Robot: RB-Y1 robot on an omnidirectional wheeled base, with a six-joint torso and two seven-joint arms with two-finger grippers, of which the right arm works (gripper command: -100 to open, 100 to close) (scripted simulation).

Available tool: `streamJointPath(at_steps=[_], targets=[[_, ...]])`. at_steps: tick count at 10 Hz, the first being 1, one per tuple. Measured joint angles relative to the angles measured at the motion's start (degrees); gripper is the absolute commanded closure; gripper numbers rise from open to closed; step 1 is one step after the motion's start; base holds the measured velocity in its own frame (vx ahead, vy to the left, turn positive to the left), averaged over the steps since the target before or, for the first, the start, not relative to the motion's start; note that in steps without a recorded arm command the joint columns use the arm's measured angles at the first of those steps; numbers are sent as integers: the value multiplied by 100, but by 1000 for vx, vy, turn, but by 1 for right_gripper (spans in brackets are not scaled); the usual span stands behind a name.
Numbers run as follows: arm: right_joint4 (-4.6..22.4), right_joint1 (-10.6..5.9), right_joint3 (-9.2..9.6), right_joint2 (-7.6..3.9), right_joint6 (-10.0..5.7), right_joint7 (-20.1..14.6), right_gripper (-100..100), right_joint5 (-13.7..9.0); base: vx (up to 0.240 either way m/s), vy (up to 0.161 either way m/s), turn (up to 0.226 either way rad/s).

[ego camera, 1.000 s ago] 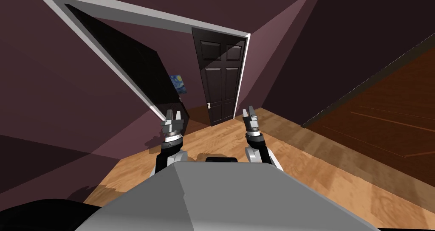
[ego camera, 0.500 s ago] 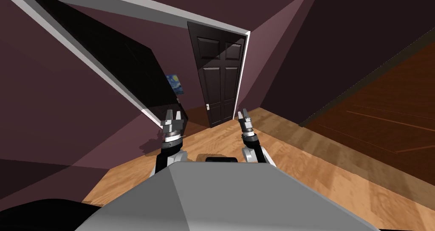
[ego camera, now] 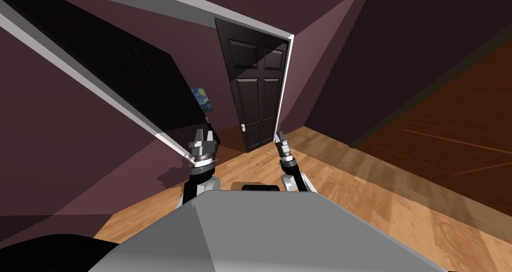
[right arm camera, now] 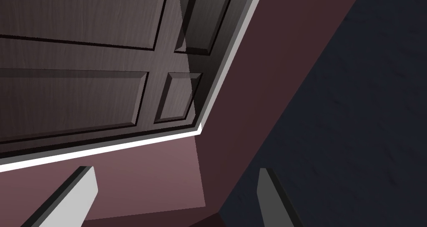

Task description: Push the door open

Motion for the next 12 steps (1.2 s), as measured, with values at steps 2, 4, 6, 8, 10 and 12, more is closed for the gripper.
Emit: streamJointPath(at_steps=[2,4,6,8,10,12], targets=[[292,-85,103,-24,-86,-41,-100,-18,99,53,-87],[624,-196,310,-65,-130,-104,-100,-35,152,94,-130],[876,-264,460,-109,-157,-165,-100,-54,114,64,-60],[1123,-358,581,-119,-194,-202,-100,-65,103,67,-103],[1458,-484,732,-174,-246,-275,-100,-96,133,89,-111],[1681,-556,916,-236,-238,-351,-100,-116,107,88,-86]])
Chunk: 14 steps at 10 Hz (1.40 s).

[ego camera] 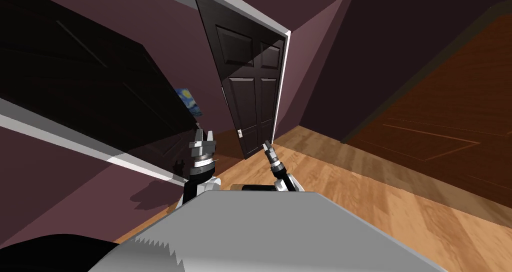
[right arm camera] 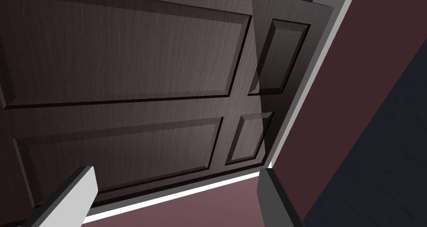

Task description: Push the door open

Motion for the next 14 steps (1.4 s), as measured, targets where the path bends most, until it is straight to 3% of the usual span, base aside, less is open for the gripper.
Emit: streamJointPath(at_steps=[4,6,9,14], targets=[[525,-176,249,-17,-101,-76,-100,-23,88,64,-85],[659,-180,422,-32,-72,-96,-100,-18,80,56,-29],[1059,-339,557,-40,-170,-156,-100,-44,84,56,-88],[1871,-652,1006,-118,-249,-330,-100,-100,144,121,-109]])
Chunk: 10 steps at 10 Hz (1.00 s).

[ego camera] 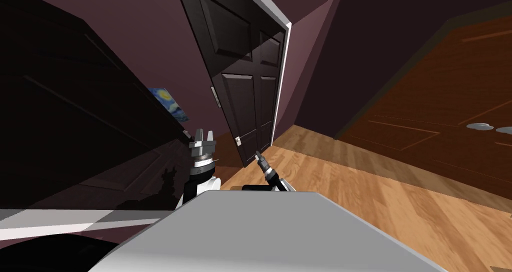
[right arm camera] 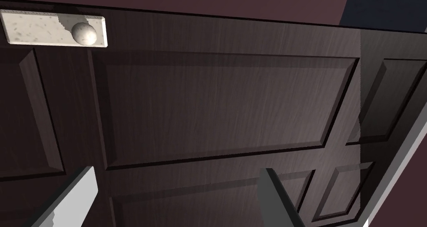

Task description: Push the door open

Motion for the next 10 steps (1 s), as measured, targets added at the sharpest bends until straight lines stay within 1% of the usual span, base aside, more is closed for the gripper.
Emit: streamJointPath(at_steps=[2,4,5,6,7,8,9,10], targets=[[181,-11,148,-36,-28,-37,-100,-5,82,81,-55],[398,-92,248,-30,-59,-66,-100,-15,67,59,-60],[543,-131,292,-43,-116,-87,-100,-24,94,84,-78],[637,-155,364,-68,-135,-113,-100,-31,112,98,-87],[742,-200,422,-67,-135,-134,-100,-37,111,104,-81],[912,-250,492,-57,-169,-149,-100,-42,154,104,-104],[1031,-299,572,-75,-176,-179,-100,-53,166,139,-84],[1161,-340,648,-67,-177,-197,-100,-58,145,154,-79]])
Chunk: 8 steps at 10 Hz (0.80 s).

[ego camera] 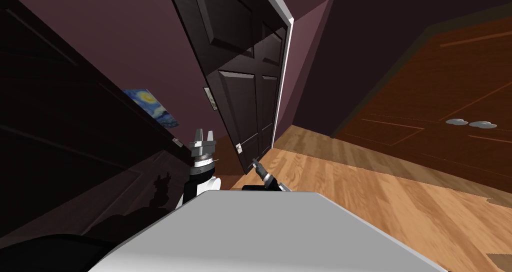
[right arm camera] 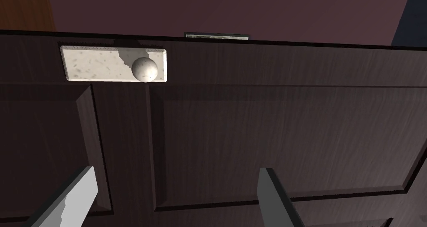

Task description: Push the door open

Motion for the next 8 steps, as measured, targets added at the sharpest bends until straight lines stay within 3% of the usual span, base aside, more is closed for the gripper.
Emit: streamJointPath(at_steps=[6,8], targets=[[662,-222,343,-46,-109,-128,-100,-39,145,112,-62],[750,-254,398,-47,-118,-145,-100,-44,81,81,21]])
